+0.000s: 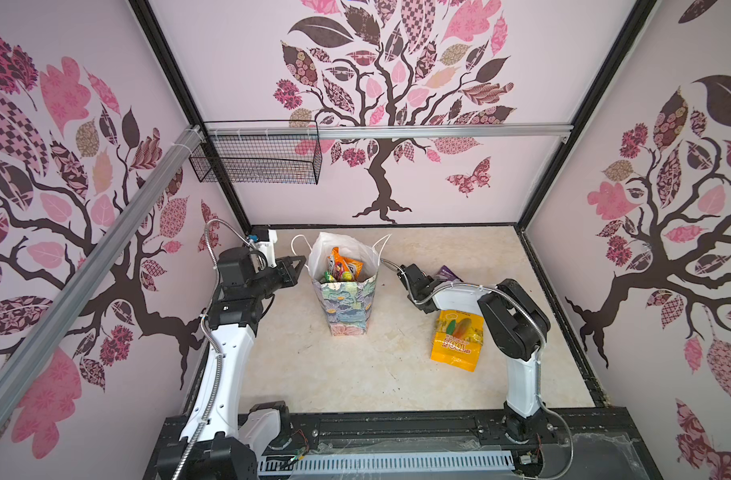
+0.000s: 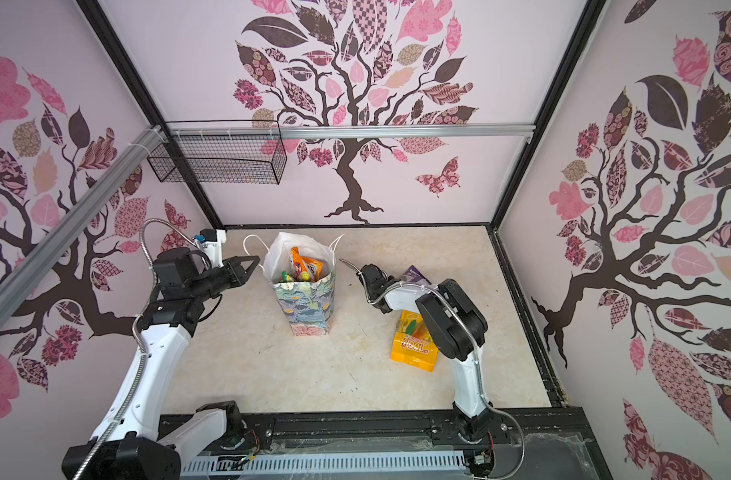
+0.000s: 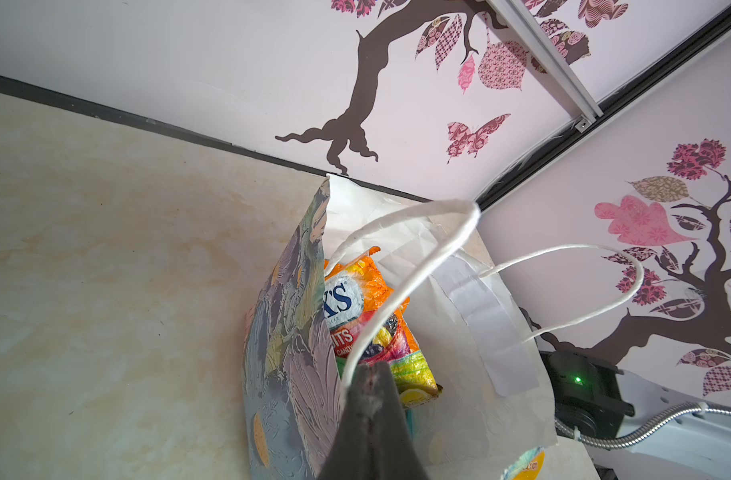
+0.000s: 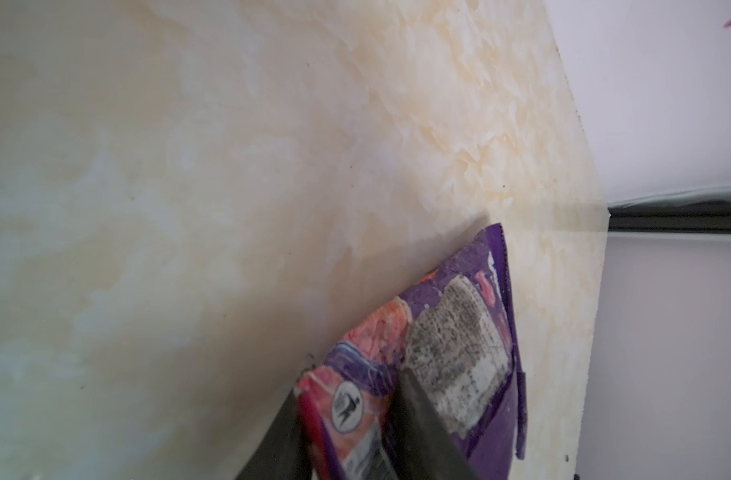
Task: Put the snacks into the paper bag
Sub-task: 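Close the right gripper on the edge of the purple packet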
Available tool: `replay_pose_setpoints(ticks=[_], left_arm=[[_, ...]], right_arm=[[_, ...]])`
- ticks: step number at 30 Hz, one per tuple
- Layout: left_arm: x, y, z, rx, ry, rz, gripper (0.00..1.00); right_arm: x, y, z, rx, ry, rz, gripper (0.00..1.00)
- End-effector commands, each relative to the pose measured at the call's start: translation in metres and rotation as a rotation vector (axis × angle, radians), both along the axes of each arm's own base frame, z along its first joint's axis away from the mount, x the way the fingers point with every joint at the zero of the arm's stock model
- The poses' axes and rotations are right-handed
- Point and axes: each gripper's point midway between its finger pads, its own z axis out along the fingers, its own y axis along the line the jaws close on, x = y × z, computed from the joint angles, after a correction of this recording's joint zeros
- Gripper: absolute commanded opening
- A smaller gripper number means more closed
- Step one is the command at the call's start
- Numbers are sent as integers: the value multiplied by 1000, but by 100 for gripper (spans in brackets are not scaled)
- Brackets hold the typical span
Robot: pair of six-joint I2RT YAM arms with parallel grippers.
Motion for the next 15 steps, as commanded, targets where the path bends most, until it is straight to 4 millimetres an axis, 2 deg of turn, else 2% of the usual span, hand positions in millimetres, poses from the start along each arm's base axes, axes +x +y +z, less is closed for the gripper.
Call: replay_pose_setpoints(ticks=[1, 4, 8, 15], left_arm=[[-3, 1, 8, 9, -42, -2, 0], [-3, 1, 8, 9, -41, -1, 0], [-4, 1, 10, 12, -48, 2, 0], [-4, 1, 10, 13, -51, 3, 0]], right_arm=[[10, 9, 27, 49, -65, -9, 28], [11, 9, 40, 70, -91, -16, 21], [12, 7, 56, 90, -122, -27, 0], [10, 0, 86, 260, -147, -66, 0]])
